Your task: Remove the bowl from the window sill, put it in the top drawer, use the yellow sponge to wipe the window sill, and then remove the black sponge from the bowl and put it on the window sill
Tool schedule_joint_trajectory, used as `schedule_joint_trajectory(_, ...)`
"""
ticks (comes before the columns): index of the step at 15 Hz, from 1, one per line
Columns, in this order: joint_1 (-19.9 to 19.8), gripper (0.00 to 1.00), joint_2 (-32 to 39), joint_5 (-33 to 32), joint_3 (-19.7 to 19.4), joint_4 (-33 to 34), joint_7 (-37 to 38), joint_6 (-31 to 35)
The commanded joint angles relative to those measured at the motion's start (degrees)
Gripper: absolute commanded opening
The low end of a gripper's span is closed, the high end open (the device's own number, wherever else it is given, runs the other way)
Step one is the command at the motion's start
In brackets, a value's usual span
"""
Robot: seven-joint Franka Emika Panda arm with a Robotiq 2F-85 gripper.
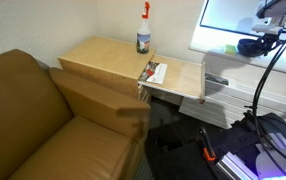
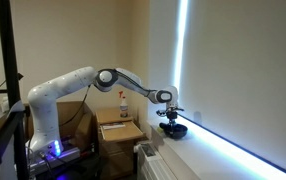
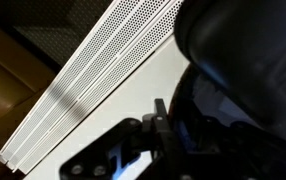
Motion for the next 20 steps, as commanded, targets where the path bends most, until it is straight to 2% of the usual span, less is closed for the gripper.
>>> schedule_joint_trajectory(1, -2.37, 0.05, -0.05, 3.38, 1.89, 1.31, -0.75, -3.55)
schedule_joint_trajectory(4, -4.34, 0.05, -2.77, 7.99, 4.37, 1.32, -4.79, -6.98)
schedule_joint_trajectory(8, -5.40, 0.01, -9.78, 9.98, 5.52, -3.23, -15.59, -2.78)
schedule_joint_trajectory(13, -3.42, 0.02, -19.40, 8.15, 4.88, -14.52, -31.79, 3.32)
schedule_joint_trajectory(20, 0.22, 0.02, -32.41, 5.70, 4.70, -31.50, -53.49, 3.03)
